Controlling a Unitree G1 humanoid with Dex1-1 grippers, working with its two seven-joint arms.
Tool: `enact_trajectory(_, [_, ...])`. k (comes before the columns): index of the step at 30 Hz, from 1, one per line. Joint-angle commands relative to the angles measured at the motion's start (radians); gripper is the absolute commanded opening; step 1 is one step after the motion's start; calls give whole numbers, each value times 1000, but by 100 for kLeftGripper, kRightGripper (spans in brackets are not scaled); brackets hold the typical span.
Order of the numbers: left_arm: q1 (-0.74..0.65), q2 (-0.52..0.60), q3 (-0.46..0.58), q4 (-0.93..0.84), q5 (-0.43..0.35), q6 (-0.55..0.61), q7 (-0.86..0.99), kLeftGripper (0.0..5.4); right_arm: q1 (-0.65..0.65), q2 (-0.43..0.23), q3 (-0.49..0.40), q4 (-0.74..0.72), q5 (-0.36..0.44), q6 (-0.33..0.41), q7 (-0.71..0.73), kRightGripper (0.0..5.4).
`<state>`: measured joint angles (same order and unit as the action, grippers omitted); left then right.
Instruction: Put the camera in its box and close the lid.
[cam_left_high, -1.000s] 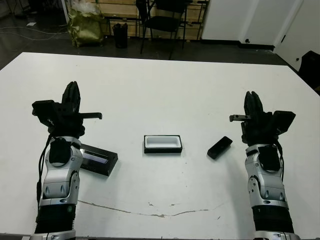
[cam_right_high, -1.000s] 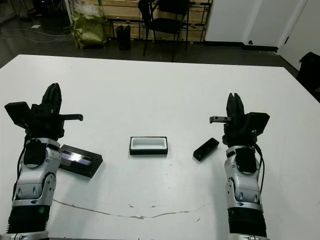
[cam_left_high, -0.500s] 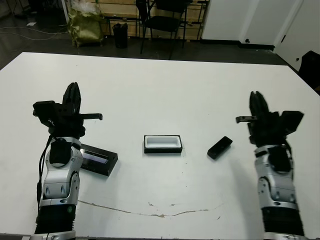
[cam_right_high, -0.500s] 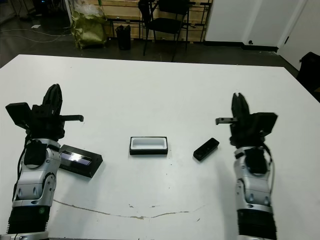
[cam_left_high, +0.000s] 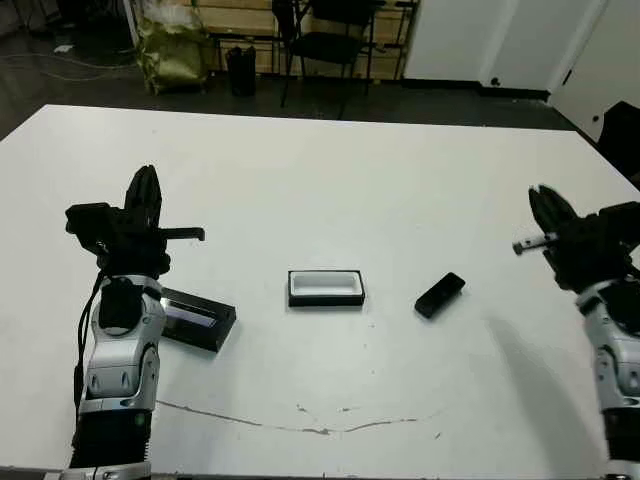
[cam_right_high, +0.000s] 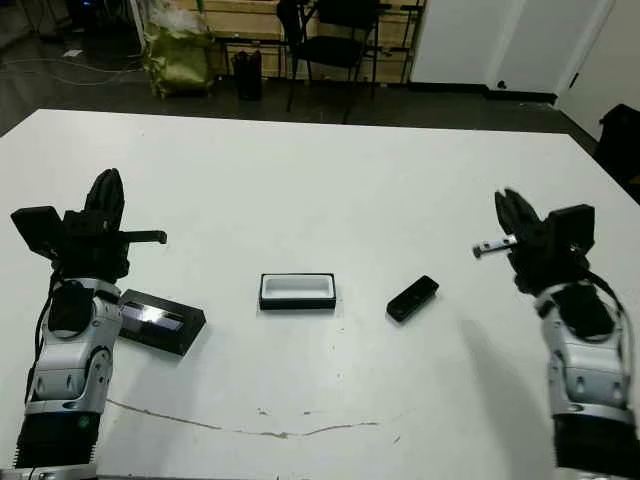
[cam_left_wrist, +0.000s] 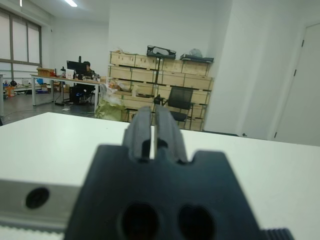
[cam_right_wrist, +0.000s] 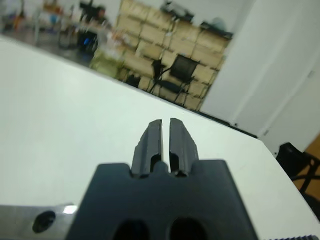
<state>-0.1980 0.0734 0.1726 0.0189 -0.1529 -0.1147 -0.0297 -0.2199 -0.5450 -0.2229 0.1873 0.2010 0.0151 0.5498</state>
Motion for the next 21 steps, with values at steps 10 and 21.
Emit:
enact_trajectory(10, [10, -1, 1, 0, -1, 22, 7, 1, -74, -109, 83, 81, -4, 7, 238, 0])
enact_trajectory(21, [10, 1, 1, -2, -2, 23, 5, 1, -165, -230, 208, 117, -103, -100, 444, 0])
